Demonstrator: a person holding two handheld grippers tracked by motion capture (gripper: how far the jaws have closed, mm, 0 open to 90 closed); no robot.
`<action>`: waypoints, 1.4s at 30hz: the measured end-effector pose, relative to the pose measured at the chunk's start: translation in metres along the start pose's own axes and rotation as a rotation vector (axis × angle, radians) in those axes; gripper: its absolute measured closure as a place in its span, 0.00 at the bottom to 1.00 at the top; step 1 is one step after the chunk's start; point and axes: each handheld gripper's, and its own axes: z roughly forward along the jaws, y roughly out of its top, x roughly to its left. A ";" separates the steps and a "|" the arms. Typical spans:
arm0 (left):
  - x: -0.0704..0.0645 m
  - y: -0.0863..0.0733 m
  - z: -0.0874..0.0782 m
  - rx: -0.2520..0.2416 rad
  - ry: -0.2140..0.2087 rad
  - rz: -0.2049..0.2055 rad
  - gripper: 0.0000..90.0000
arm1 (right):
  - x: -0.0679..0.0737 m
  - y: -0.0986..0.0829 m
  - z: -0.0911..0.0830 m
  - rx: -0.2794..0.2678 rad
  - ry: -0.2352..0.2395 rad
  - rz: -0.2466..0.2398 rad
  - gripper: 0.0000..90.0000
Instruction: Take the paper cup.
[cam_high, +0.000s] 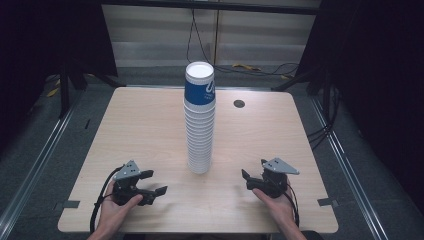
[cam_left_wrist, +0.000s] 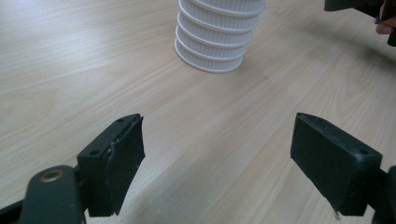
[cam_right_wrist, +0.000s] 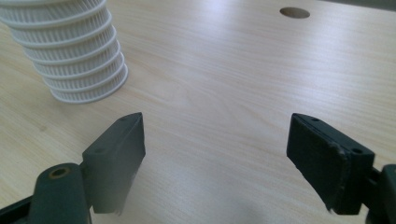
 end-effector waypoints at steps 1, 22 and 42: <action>0.000 0.000 0.000 0.000 0.000 0.000 0.19 | 0.000 0.000 0.000 0.001 0.016 0.003 0.22; 0.001 0.001 -0.002 -0.021 -0.006 0.010 0.19 | 0.001 0.015 -0.015 -0.111 0.090 0.020 0.24; -0.007 0.004 0.001 -0.033 -0.057 0.069 0.18 | 0.016 0.054 -0.023 -0.155 0.243 -0.007 0.29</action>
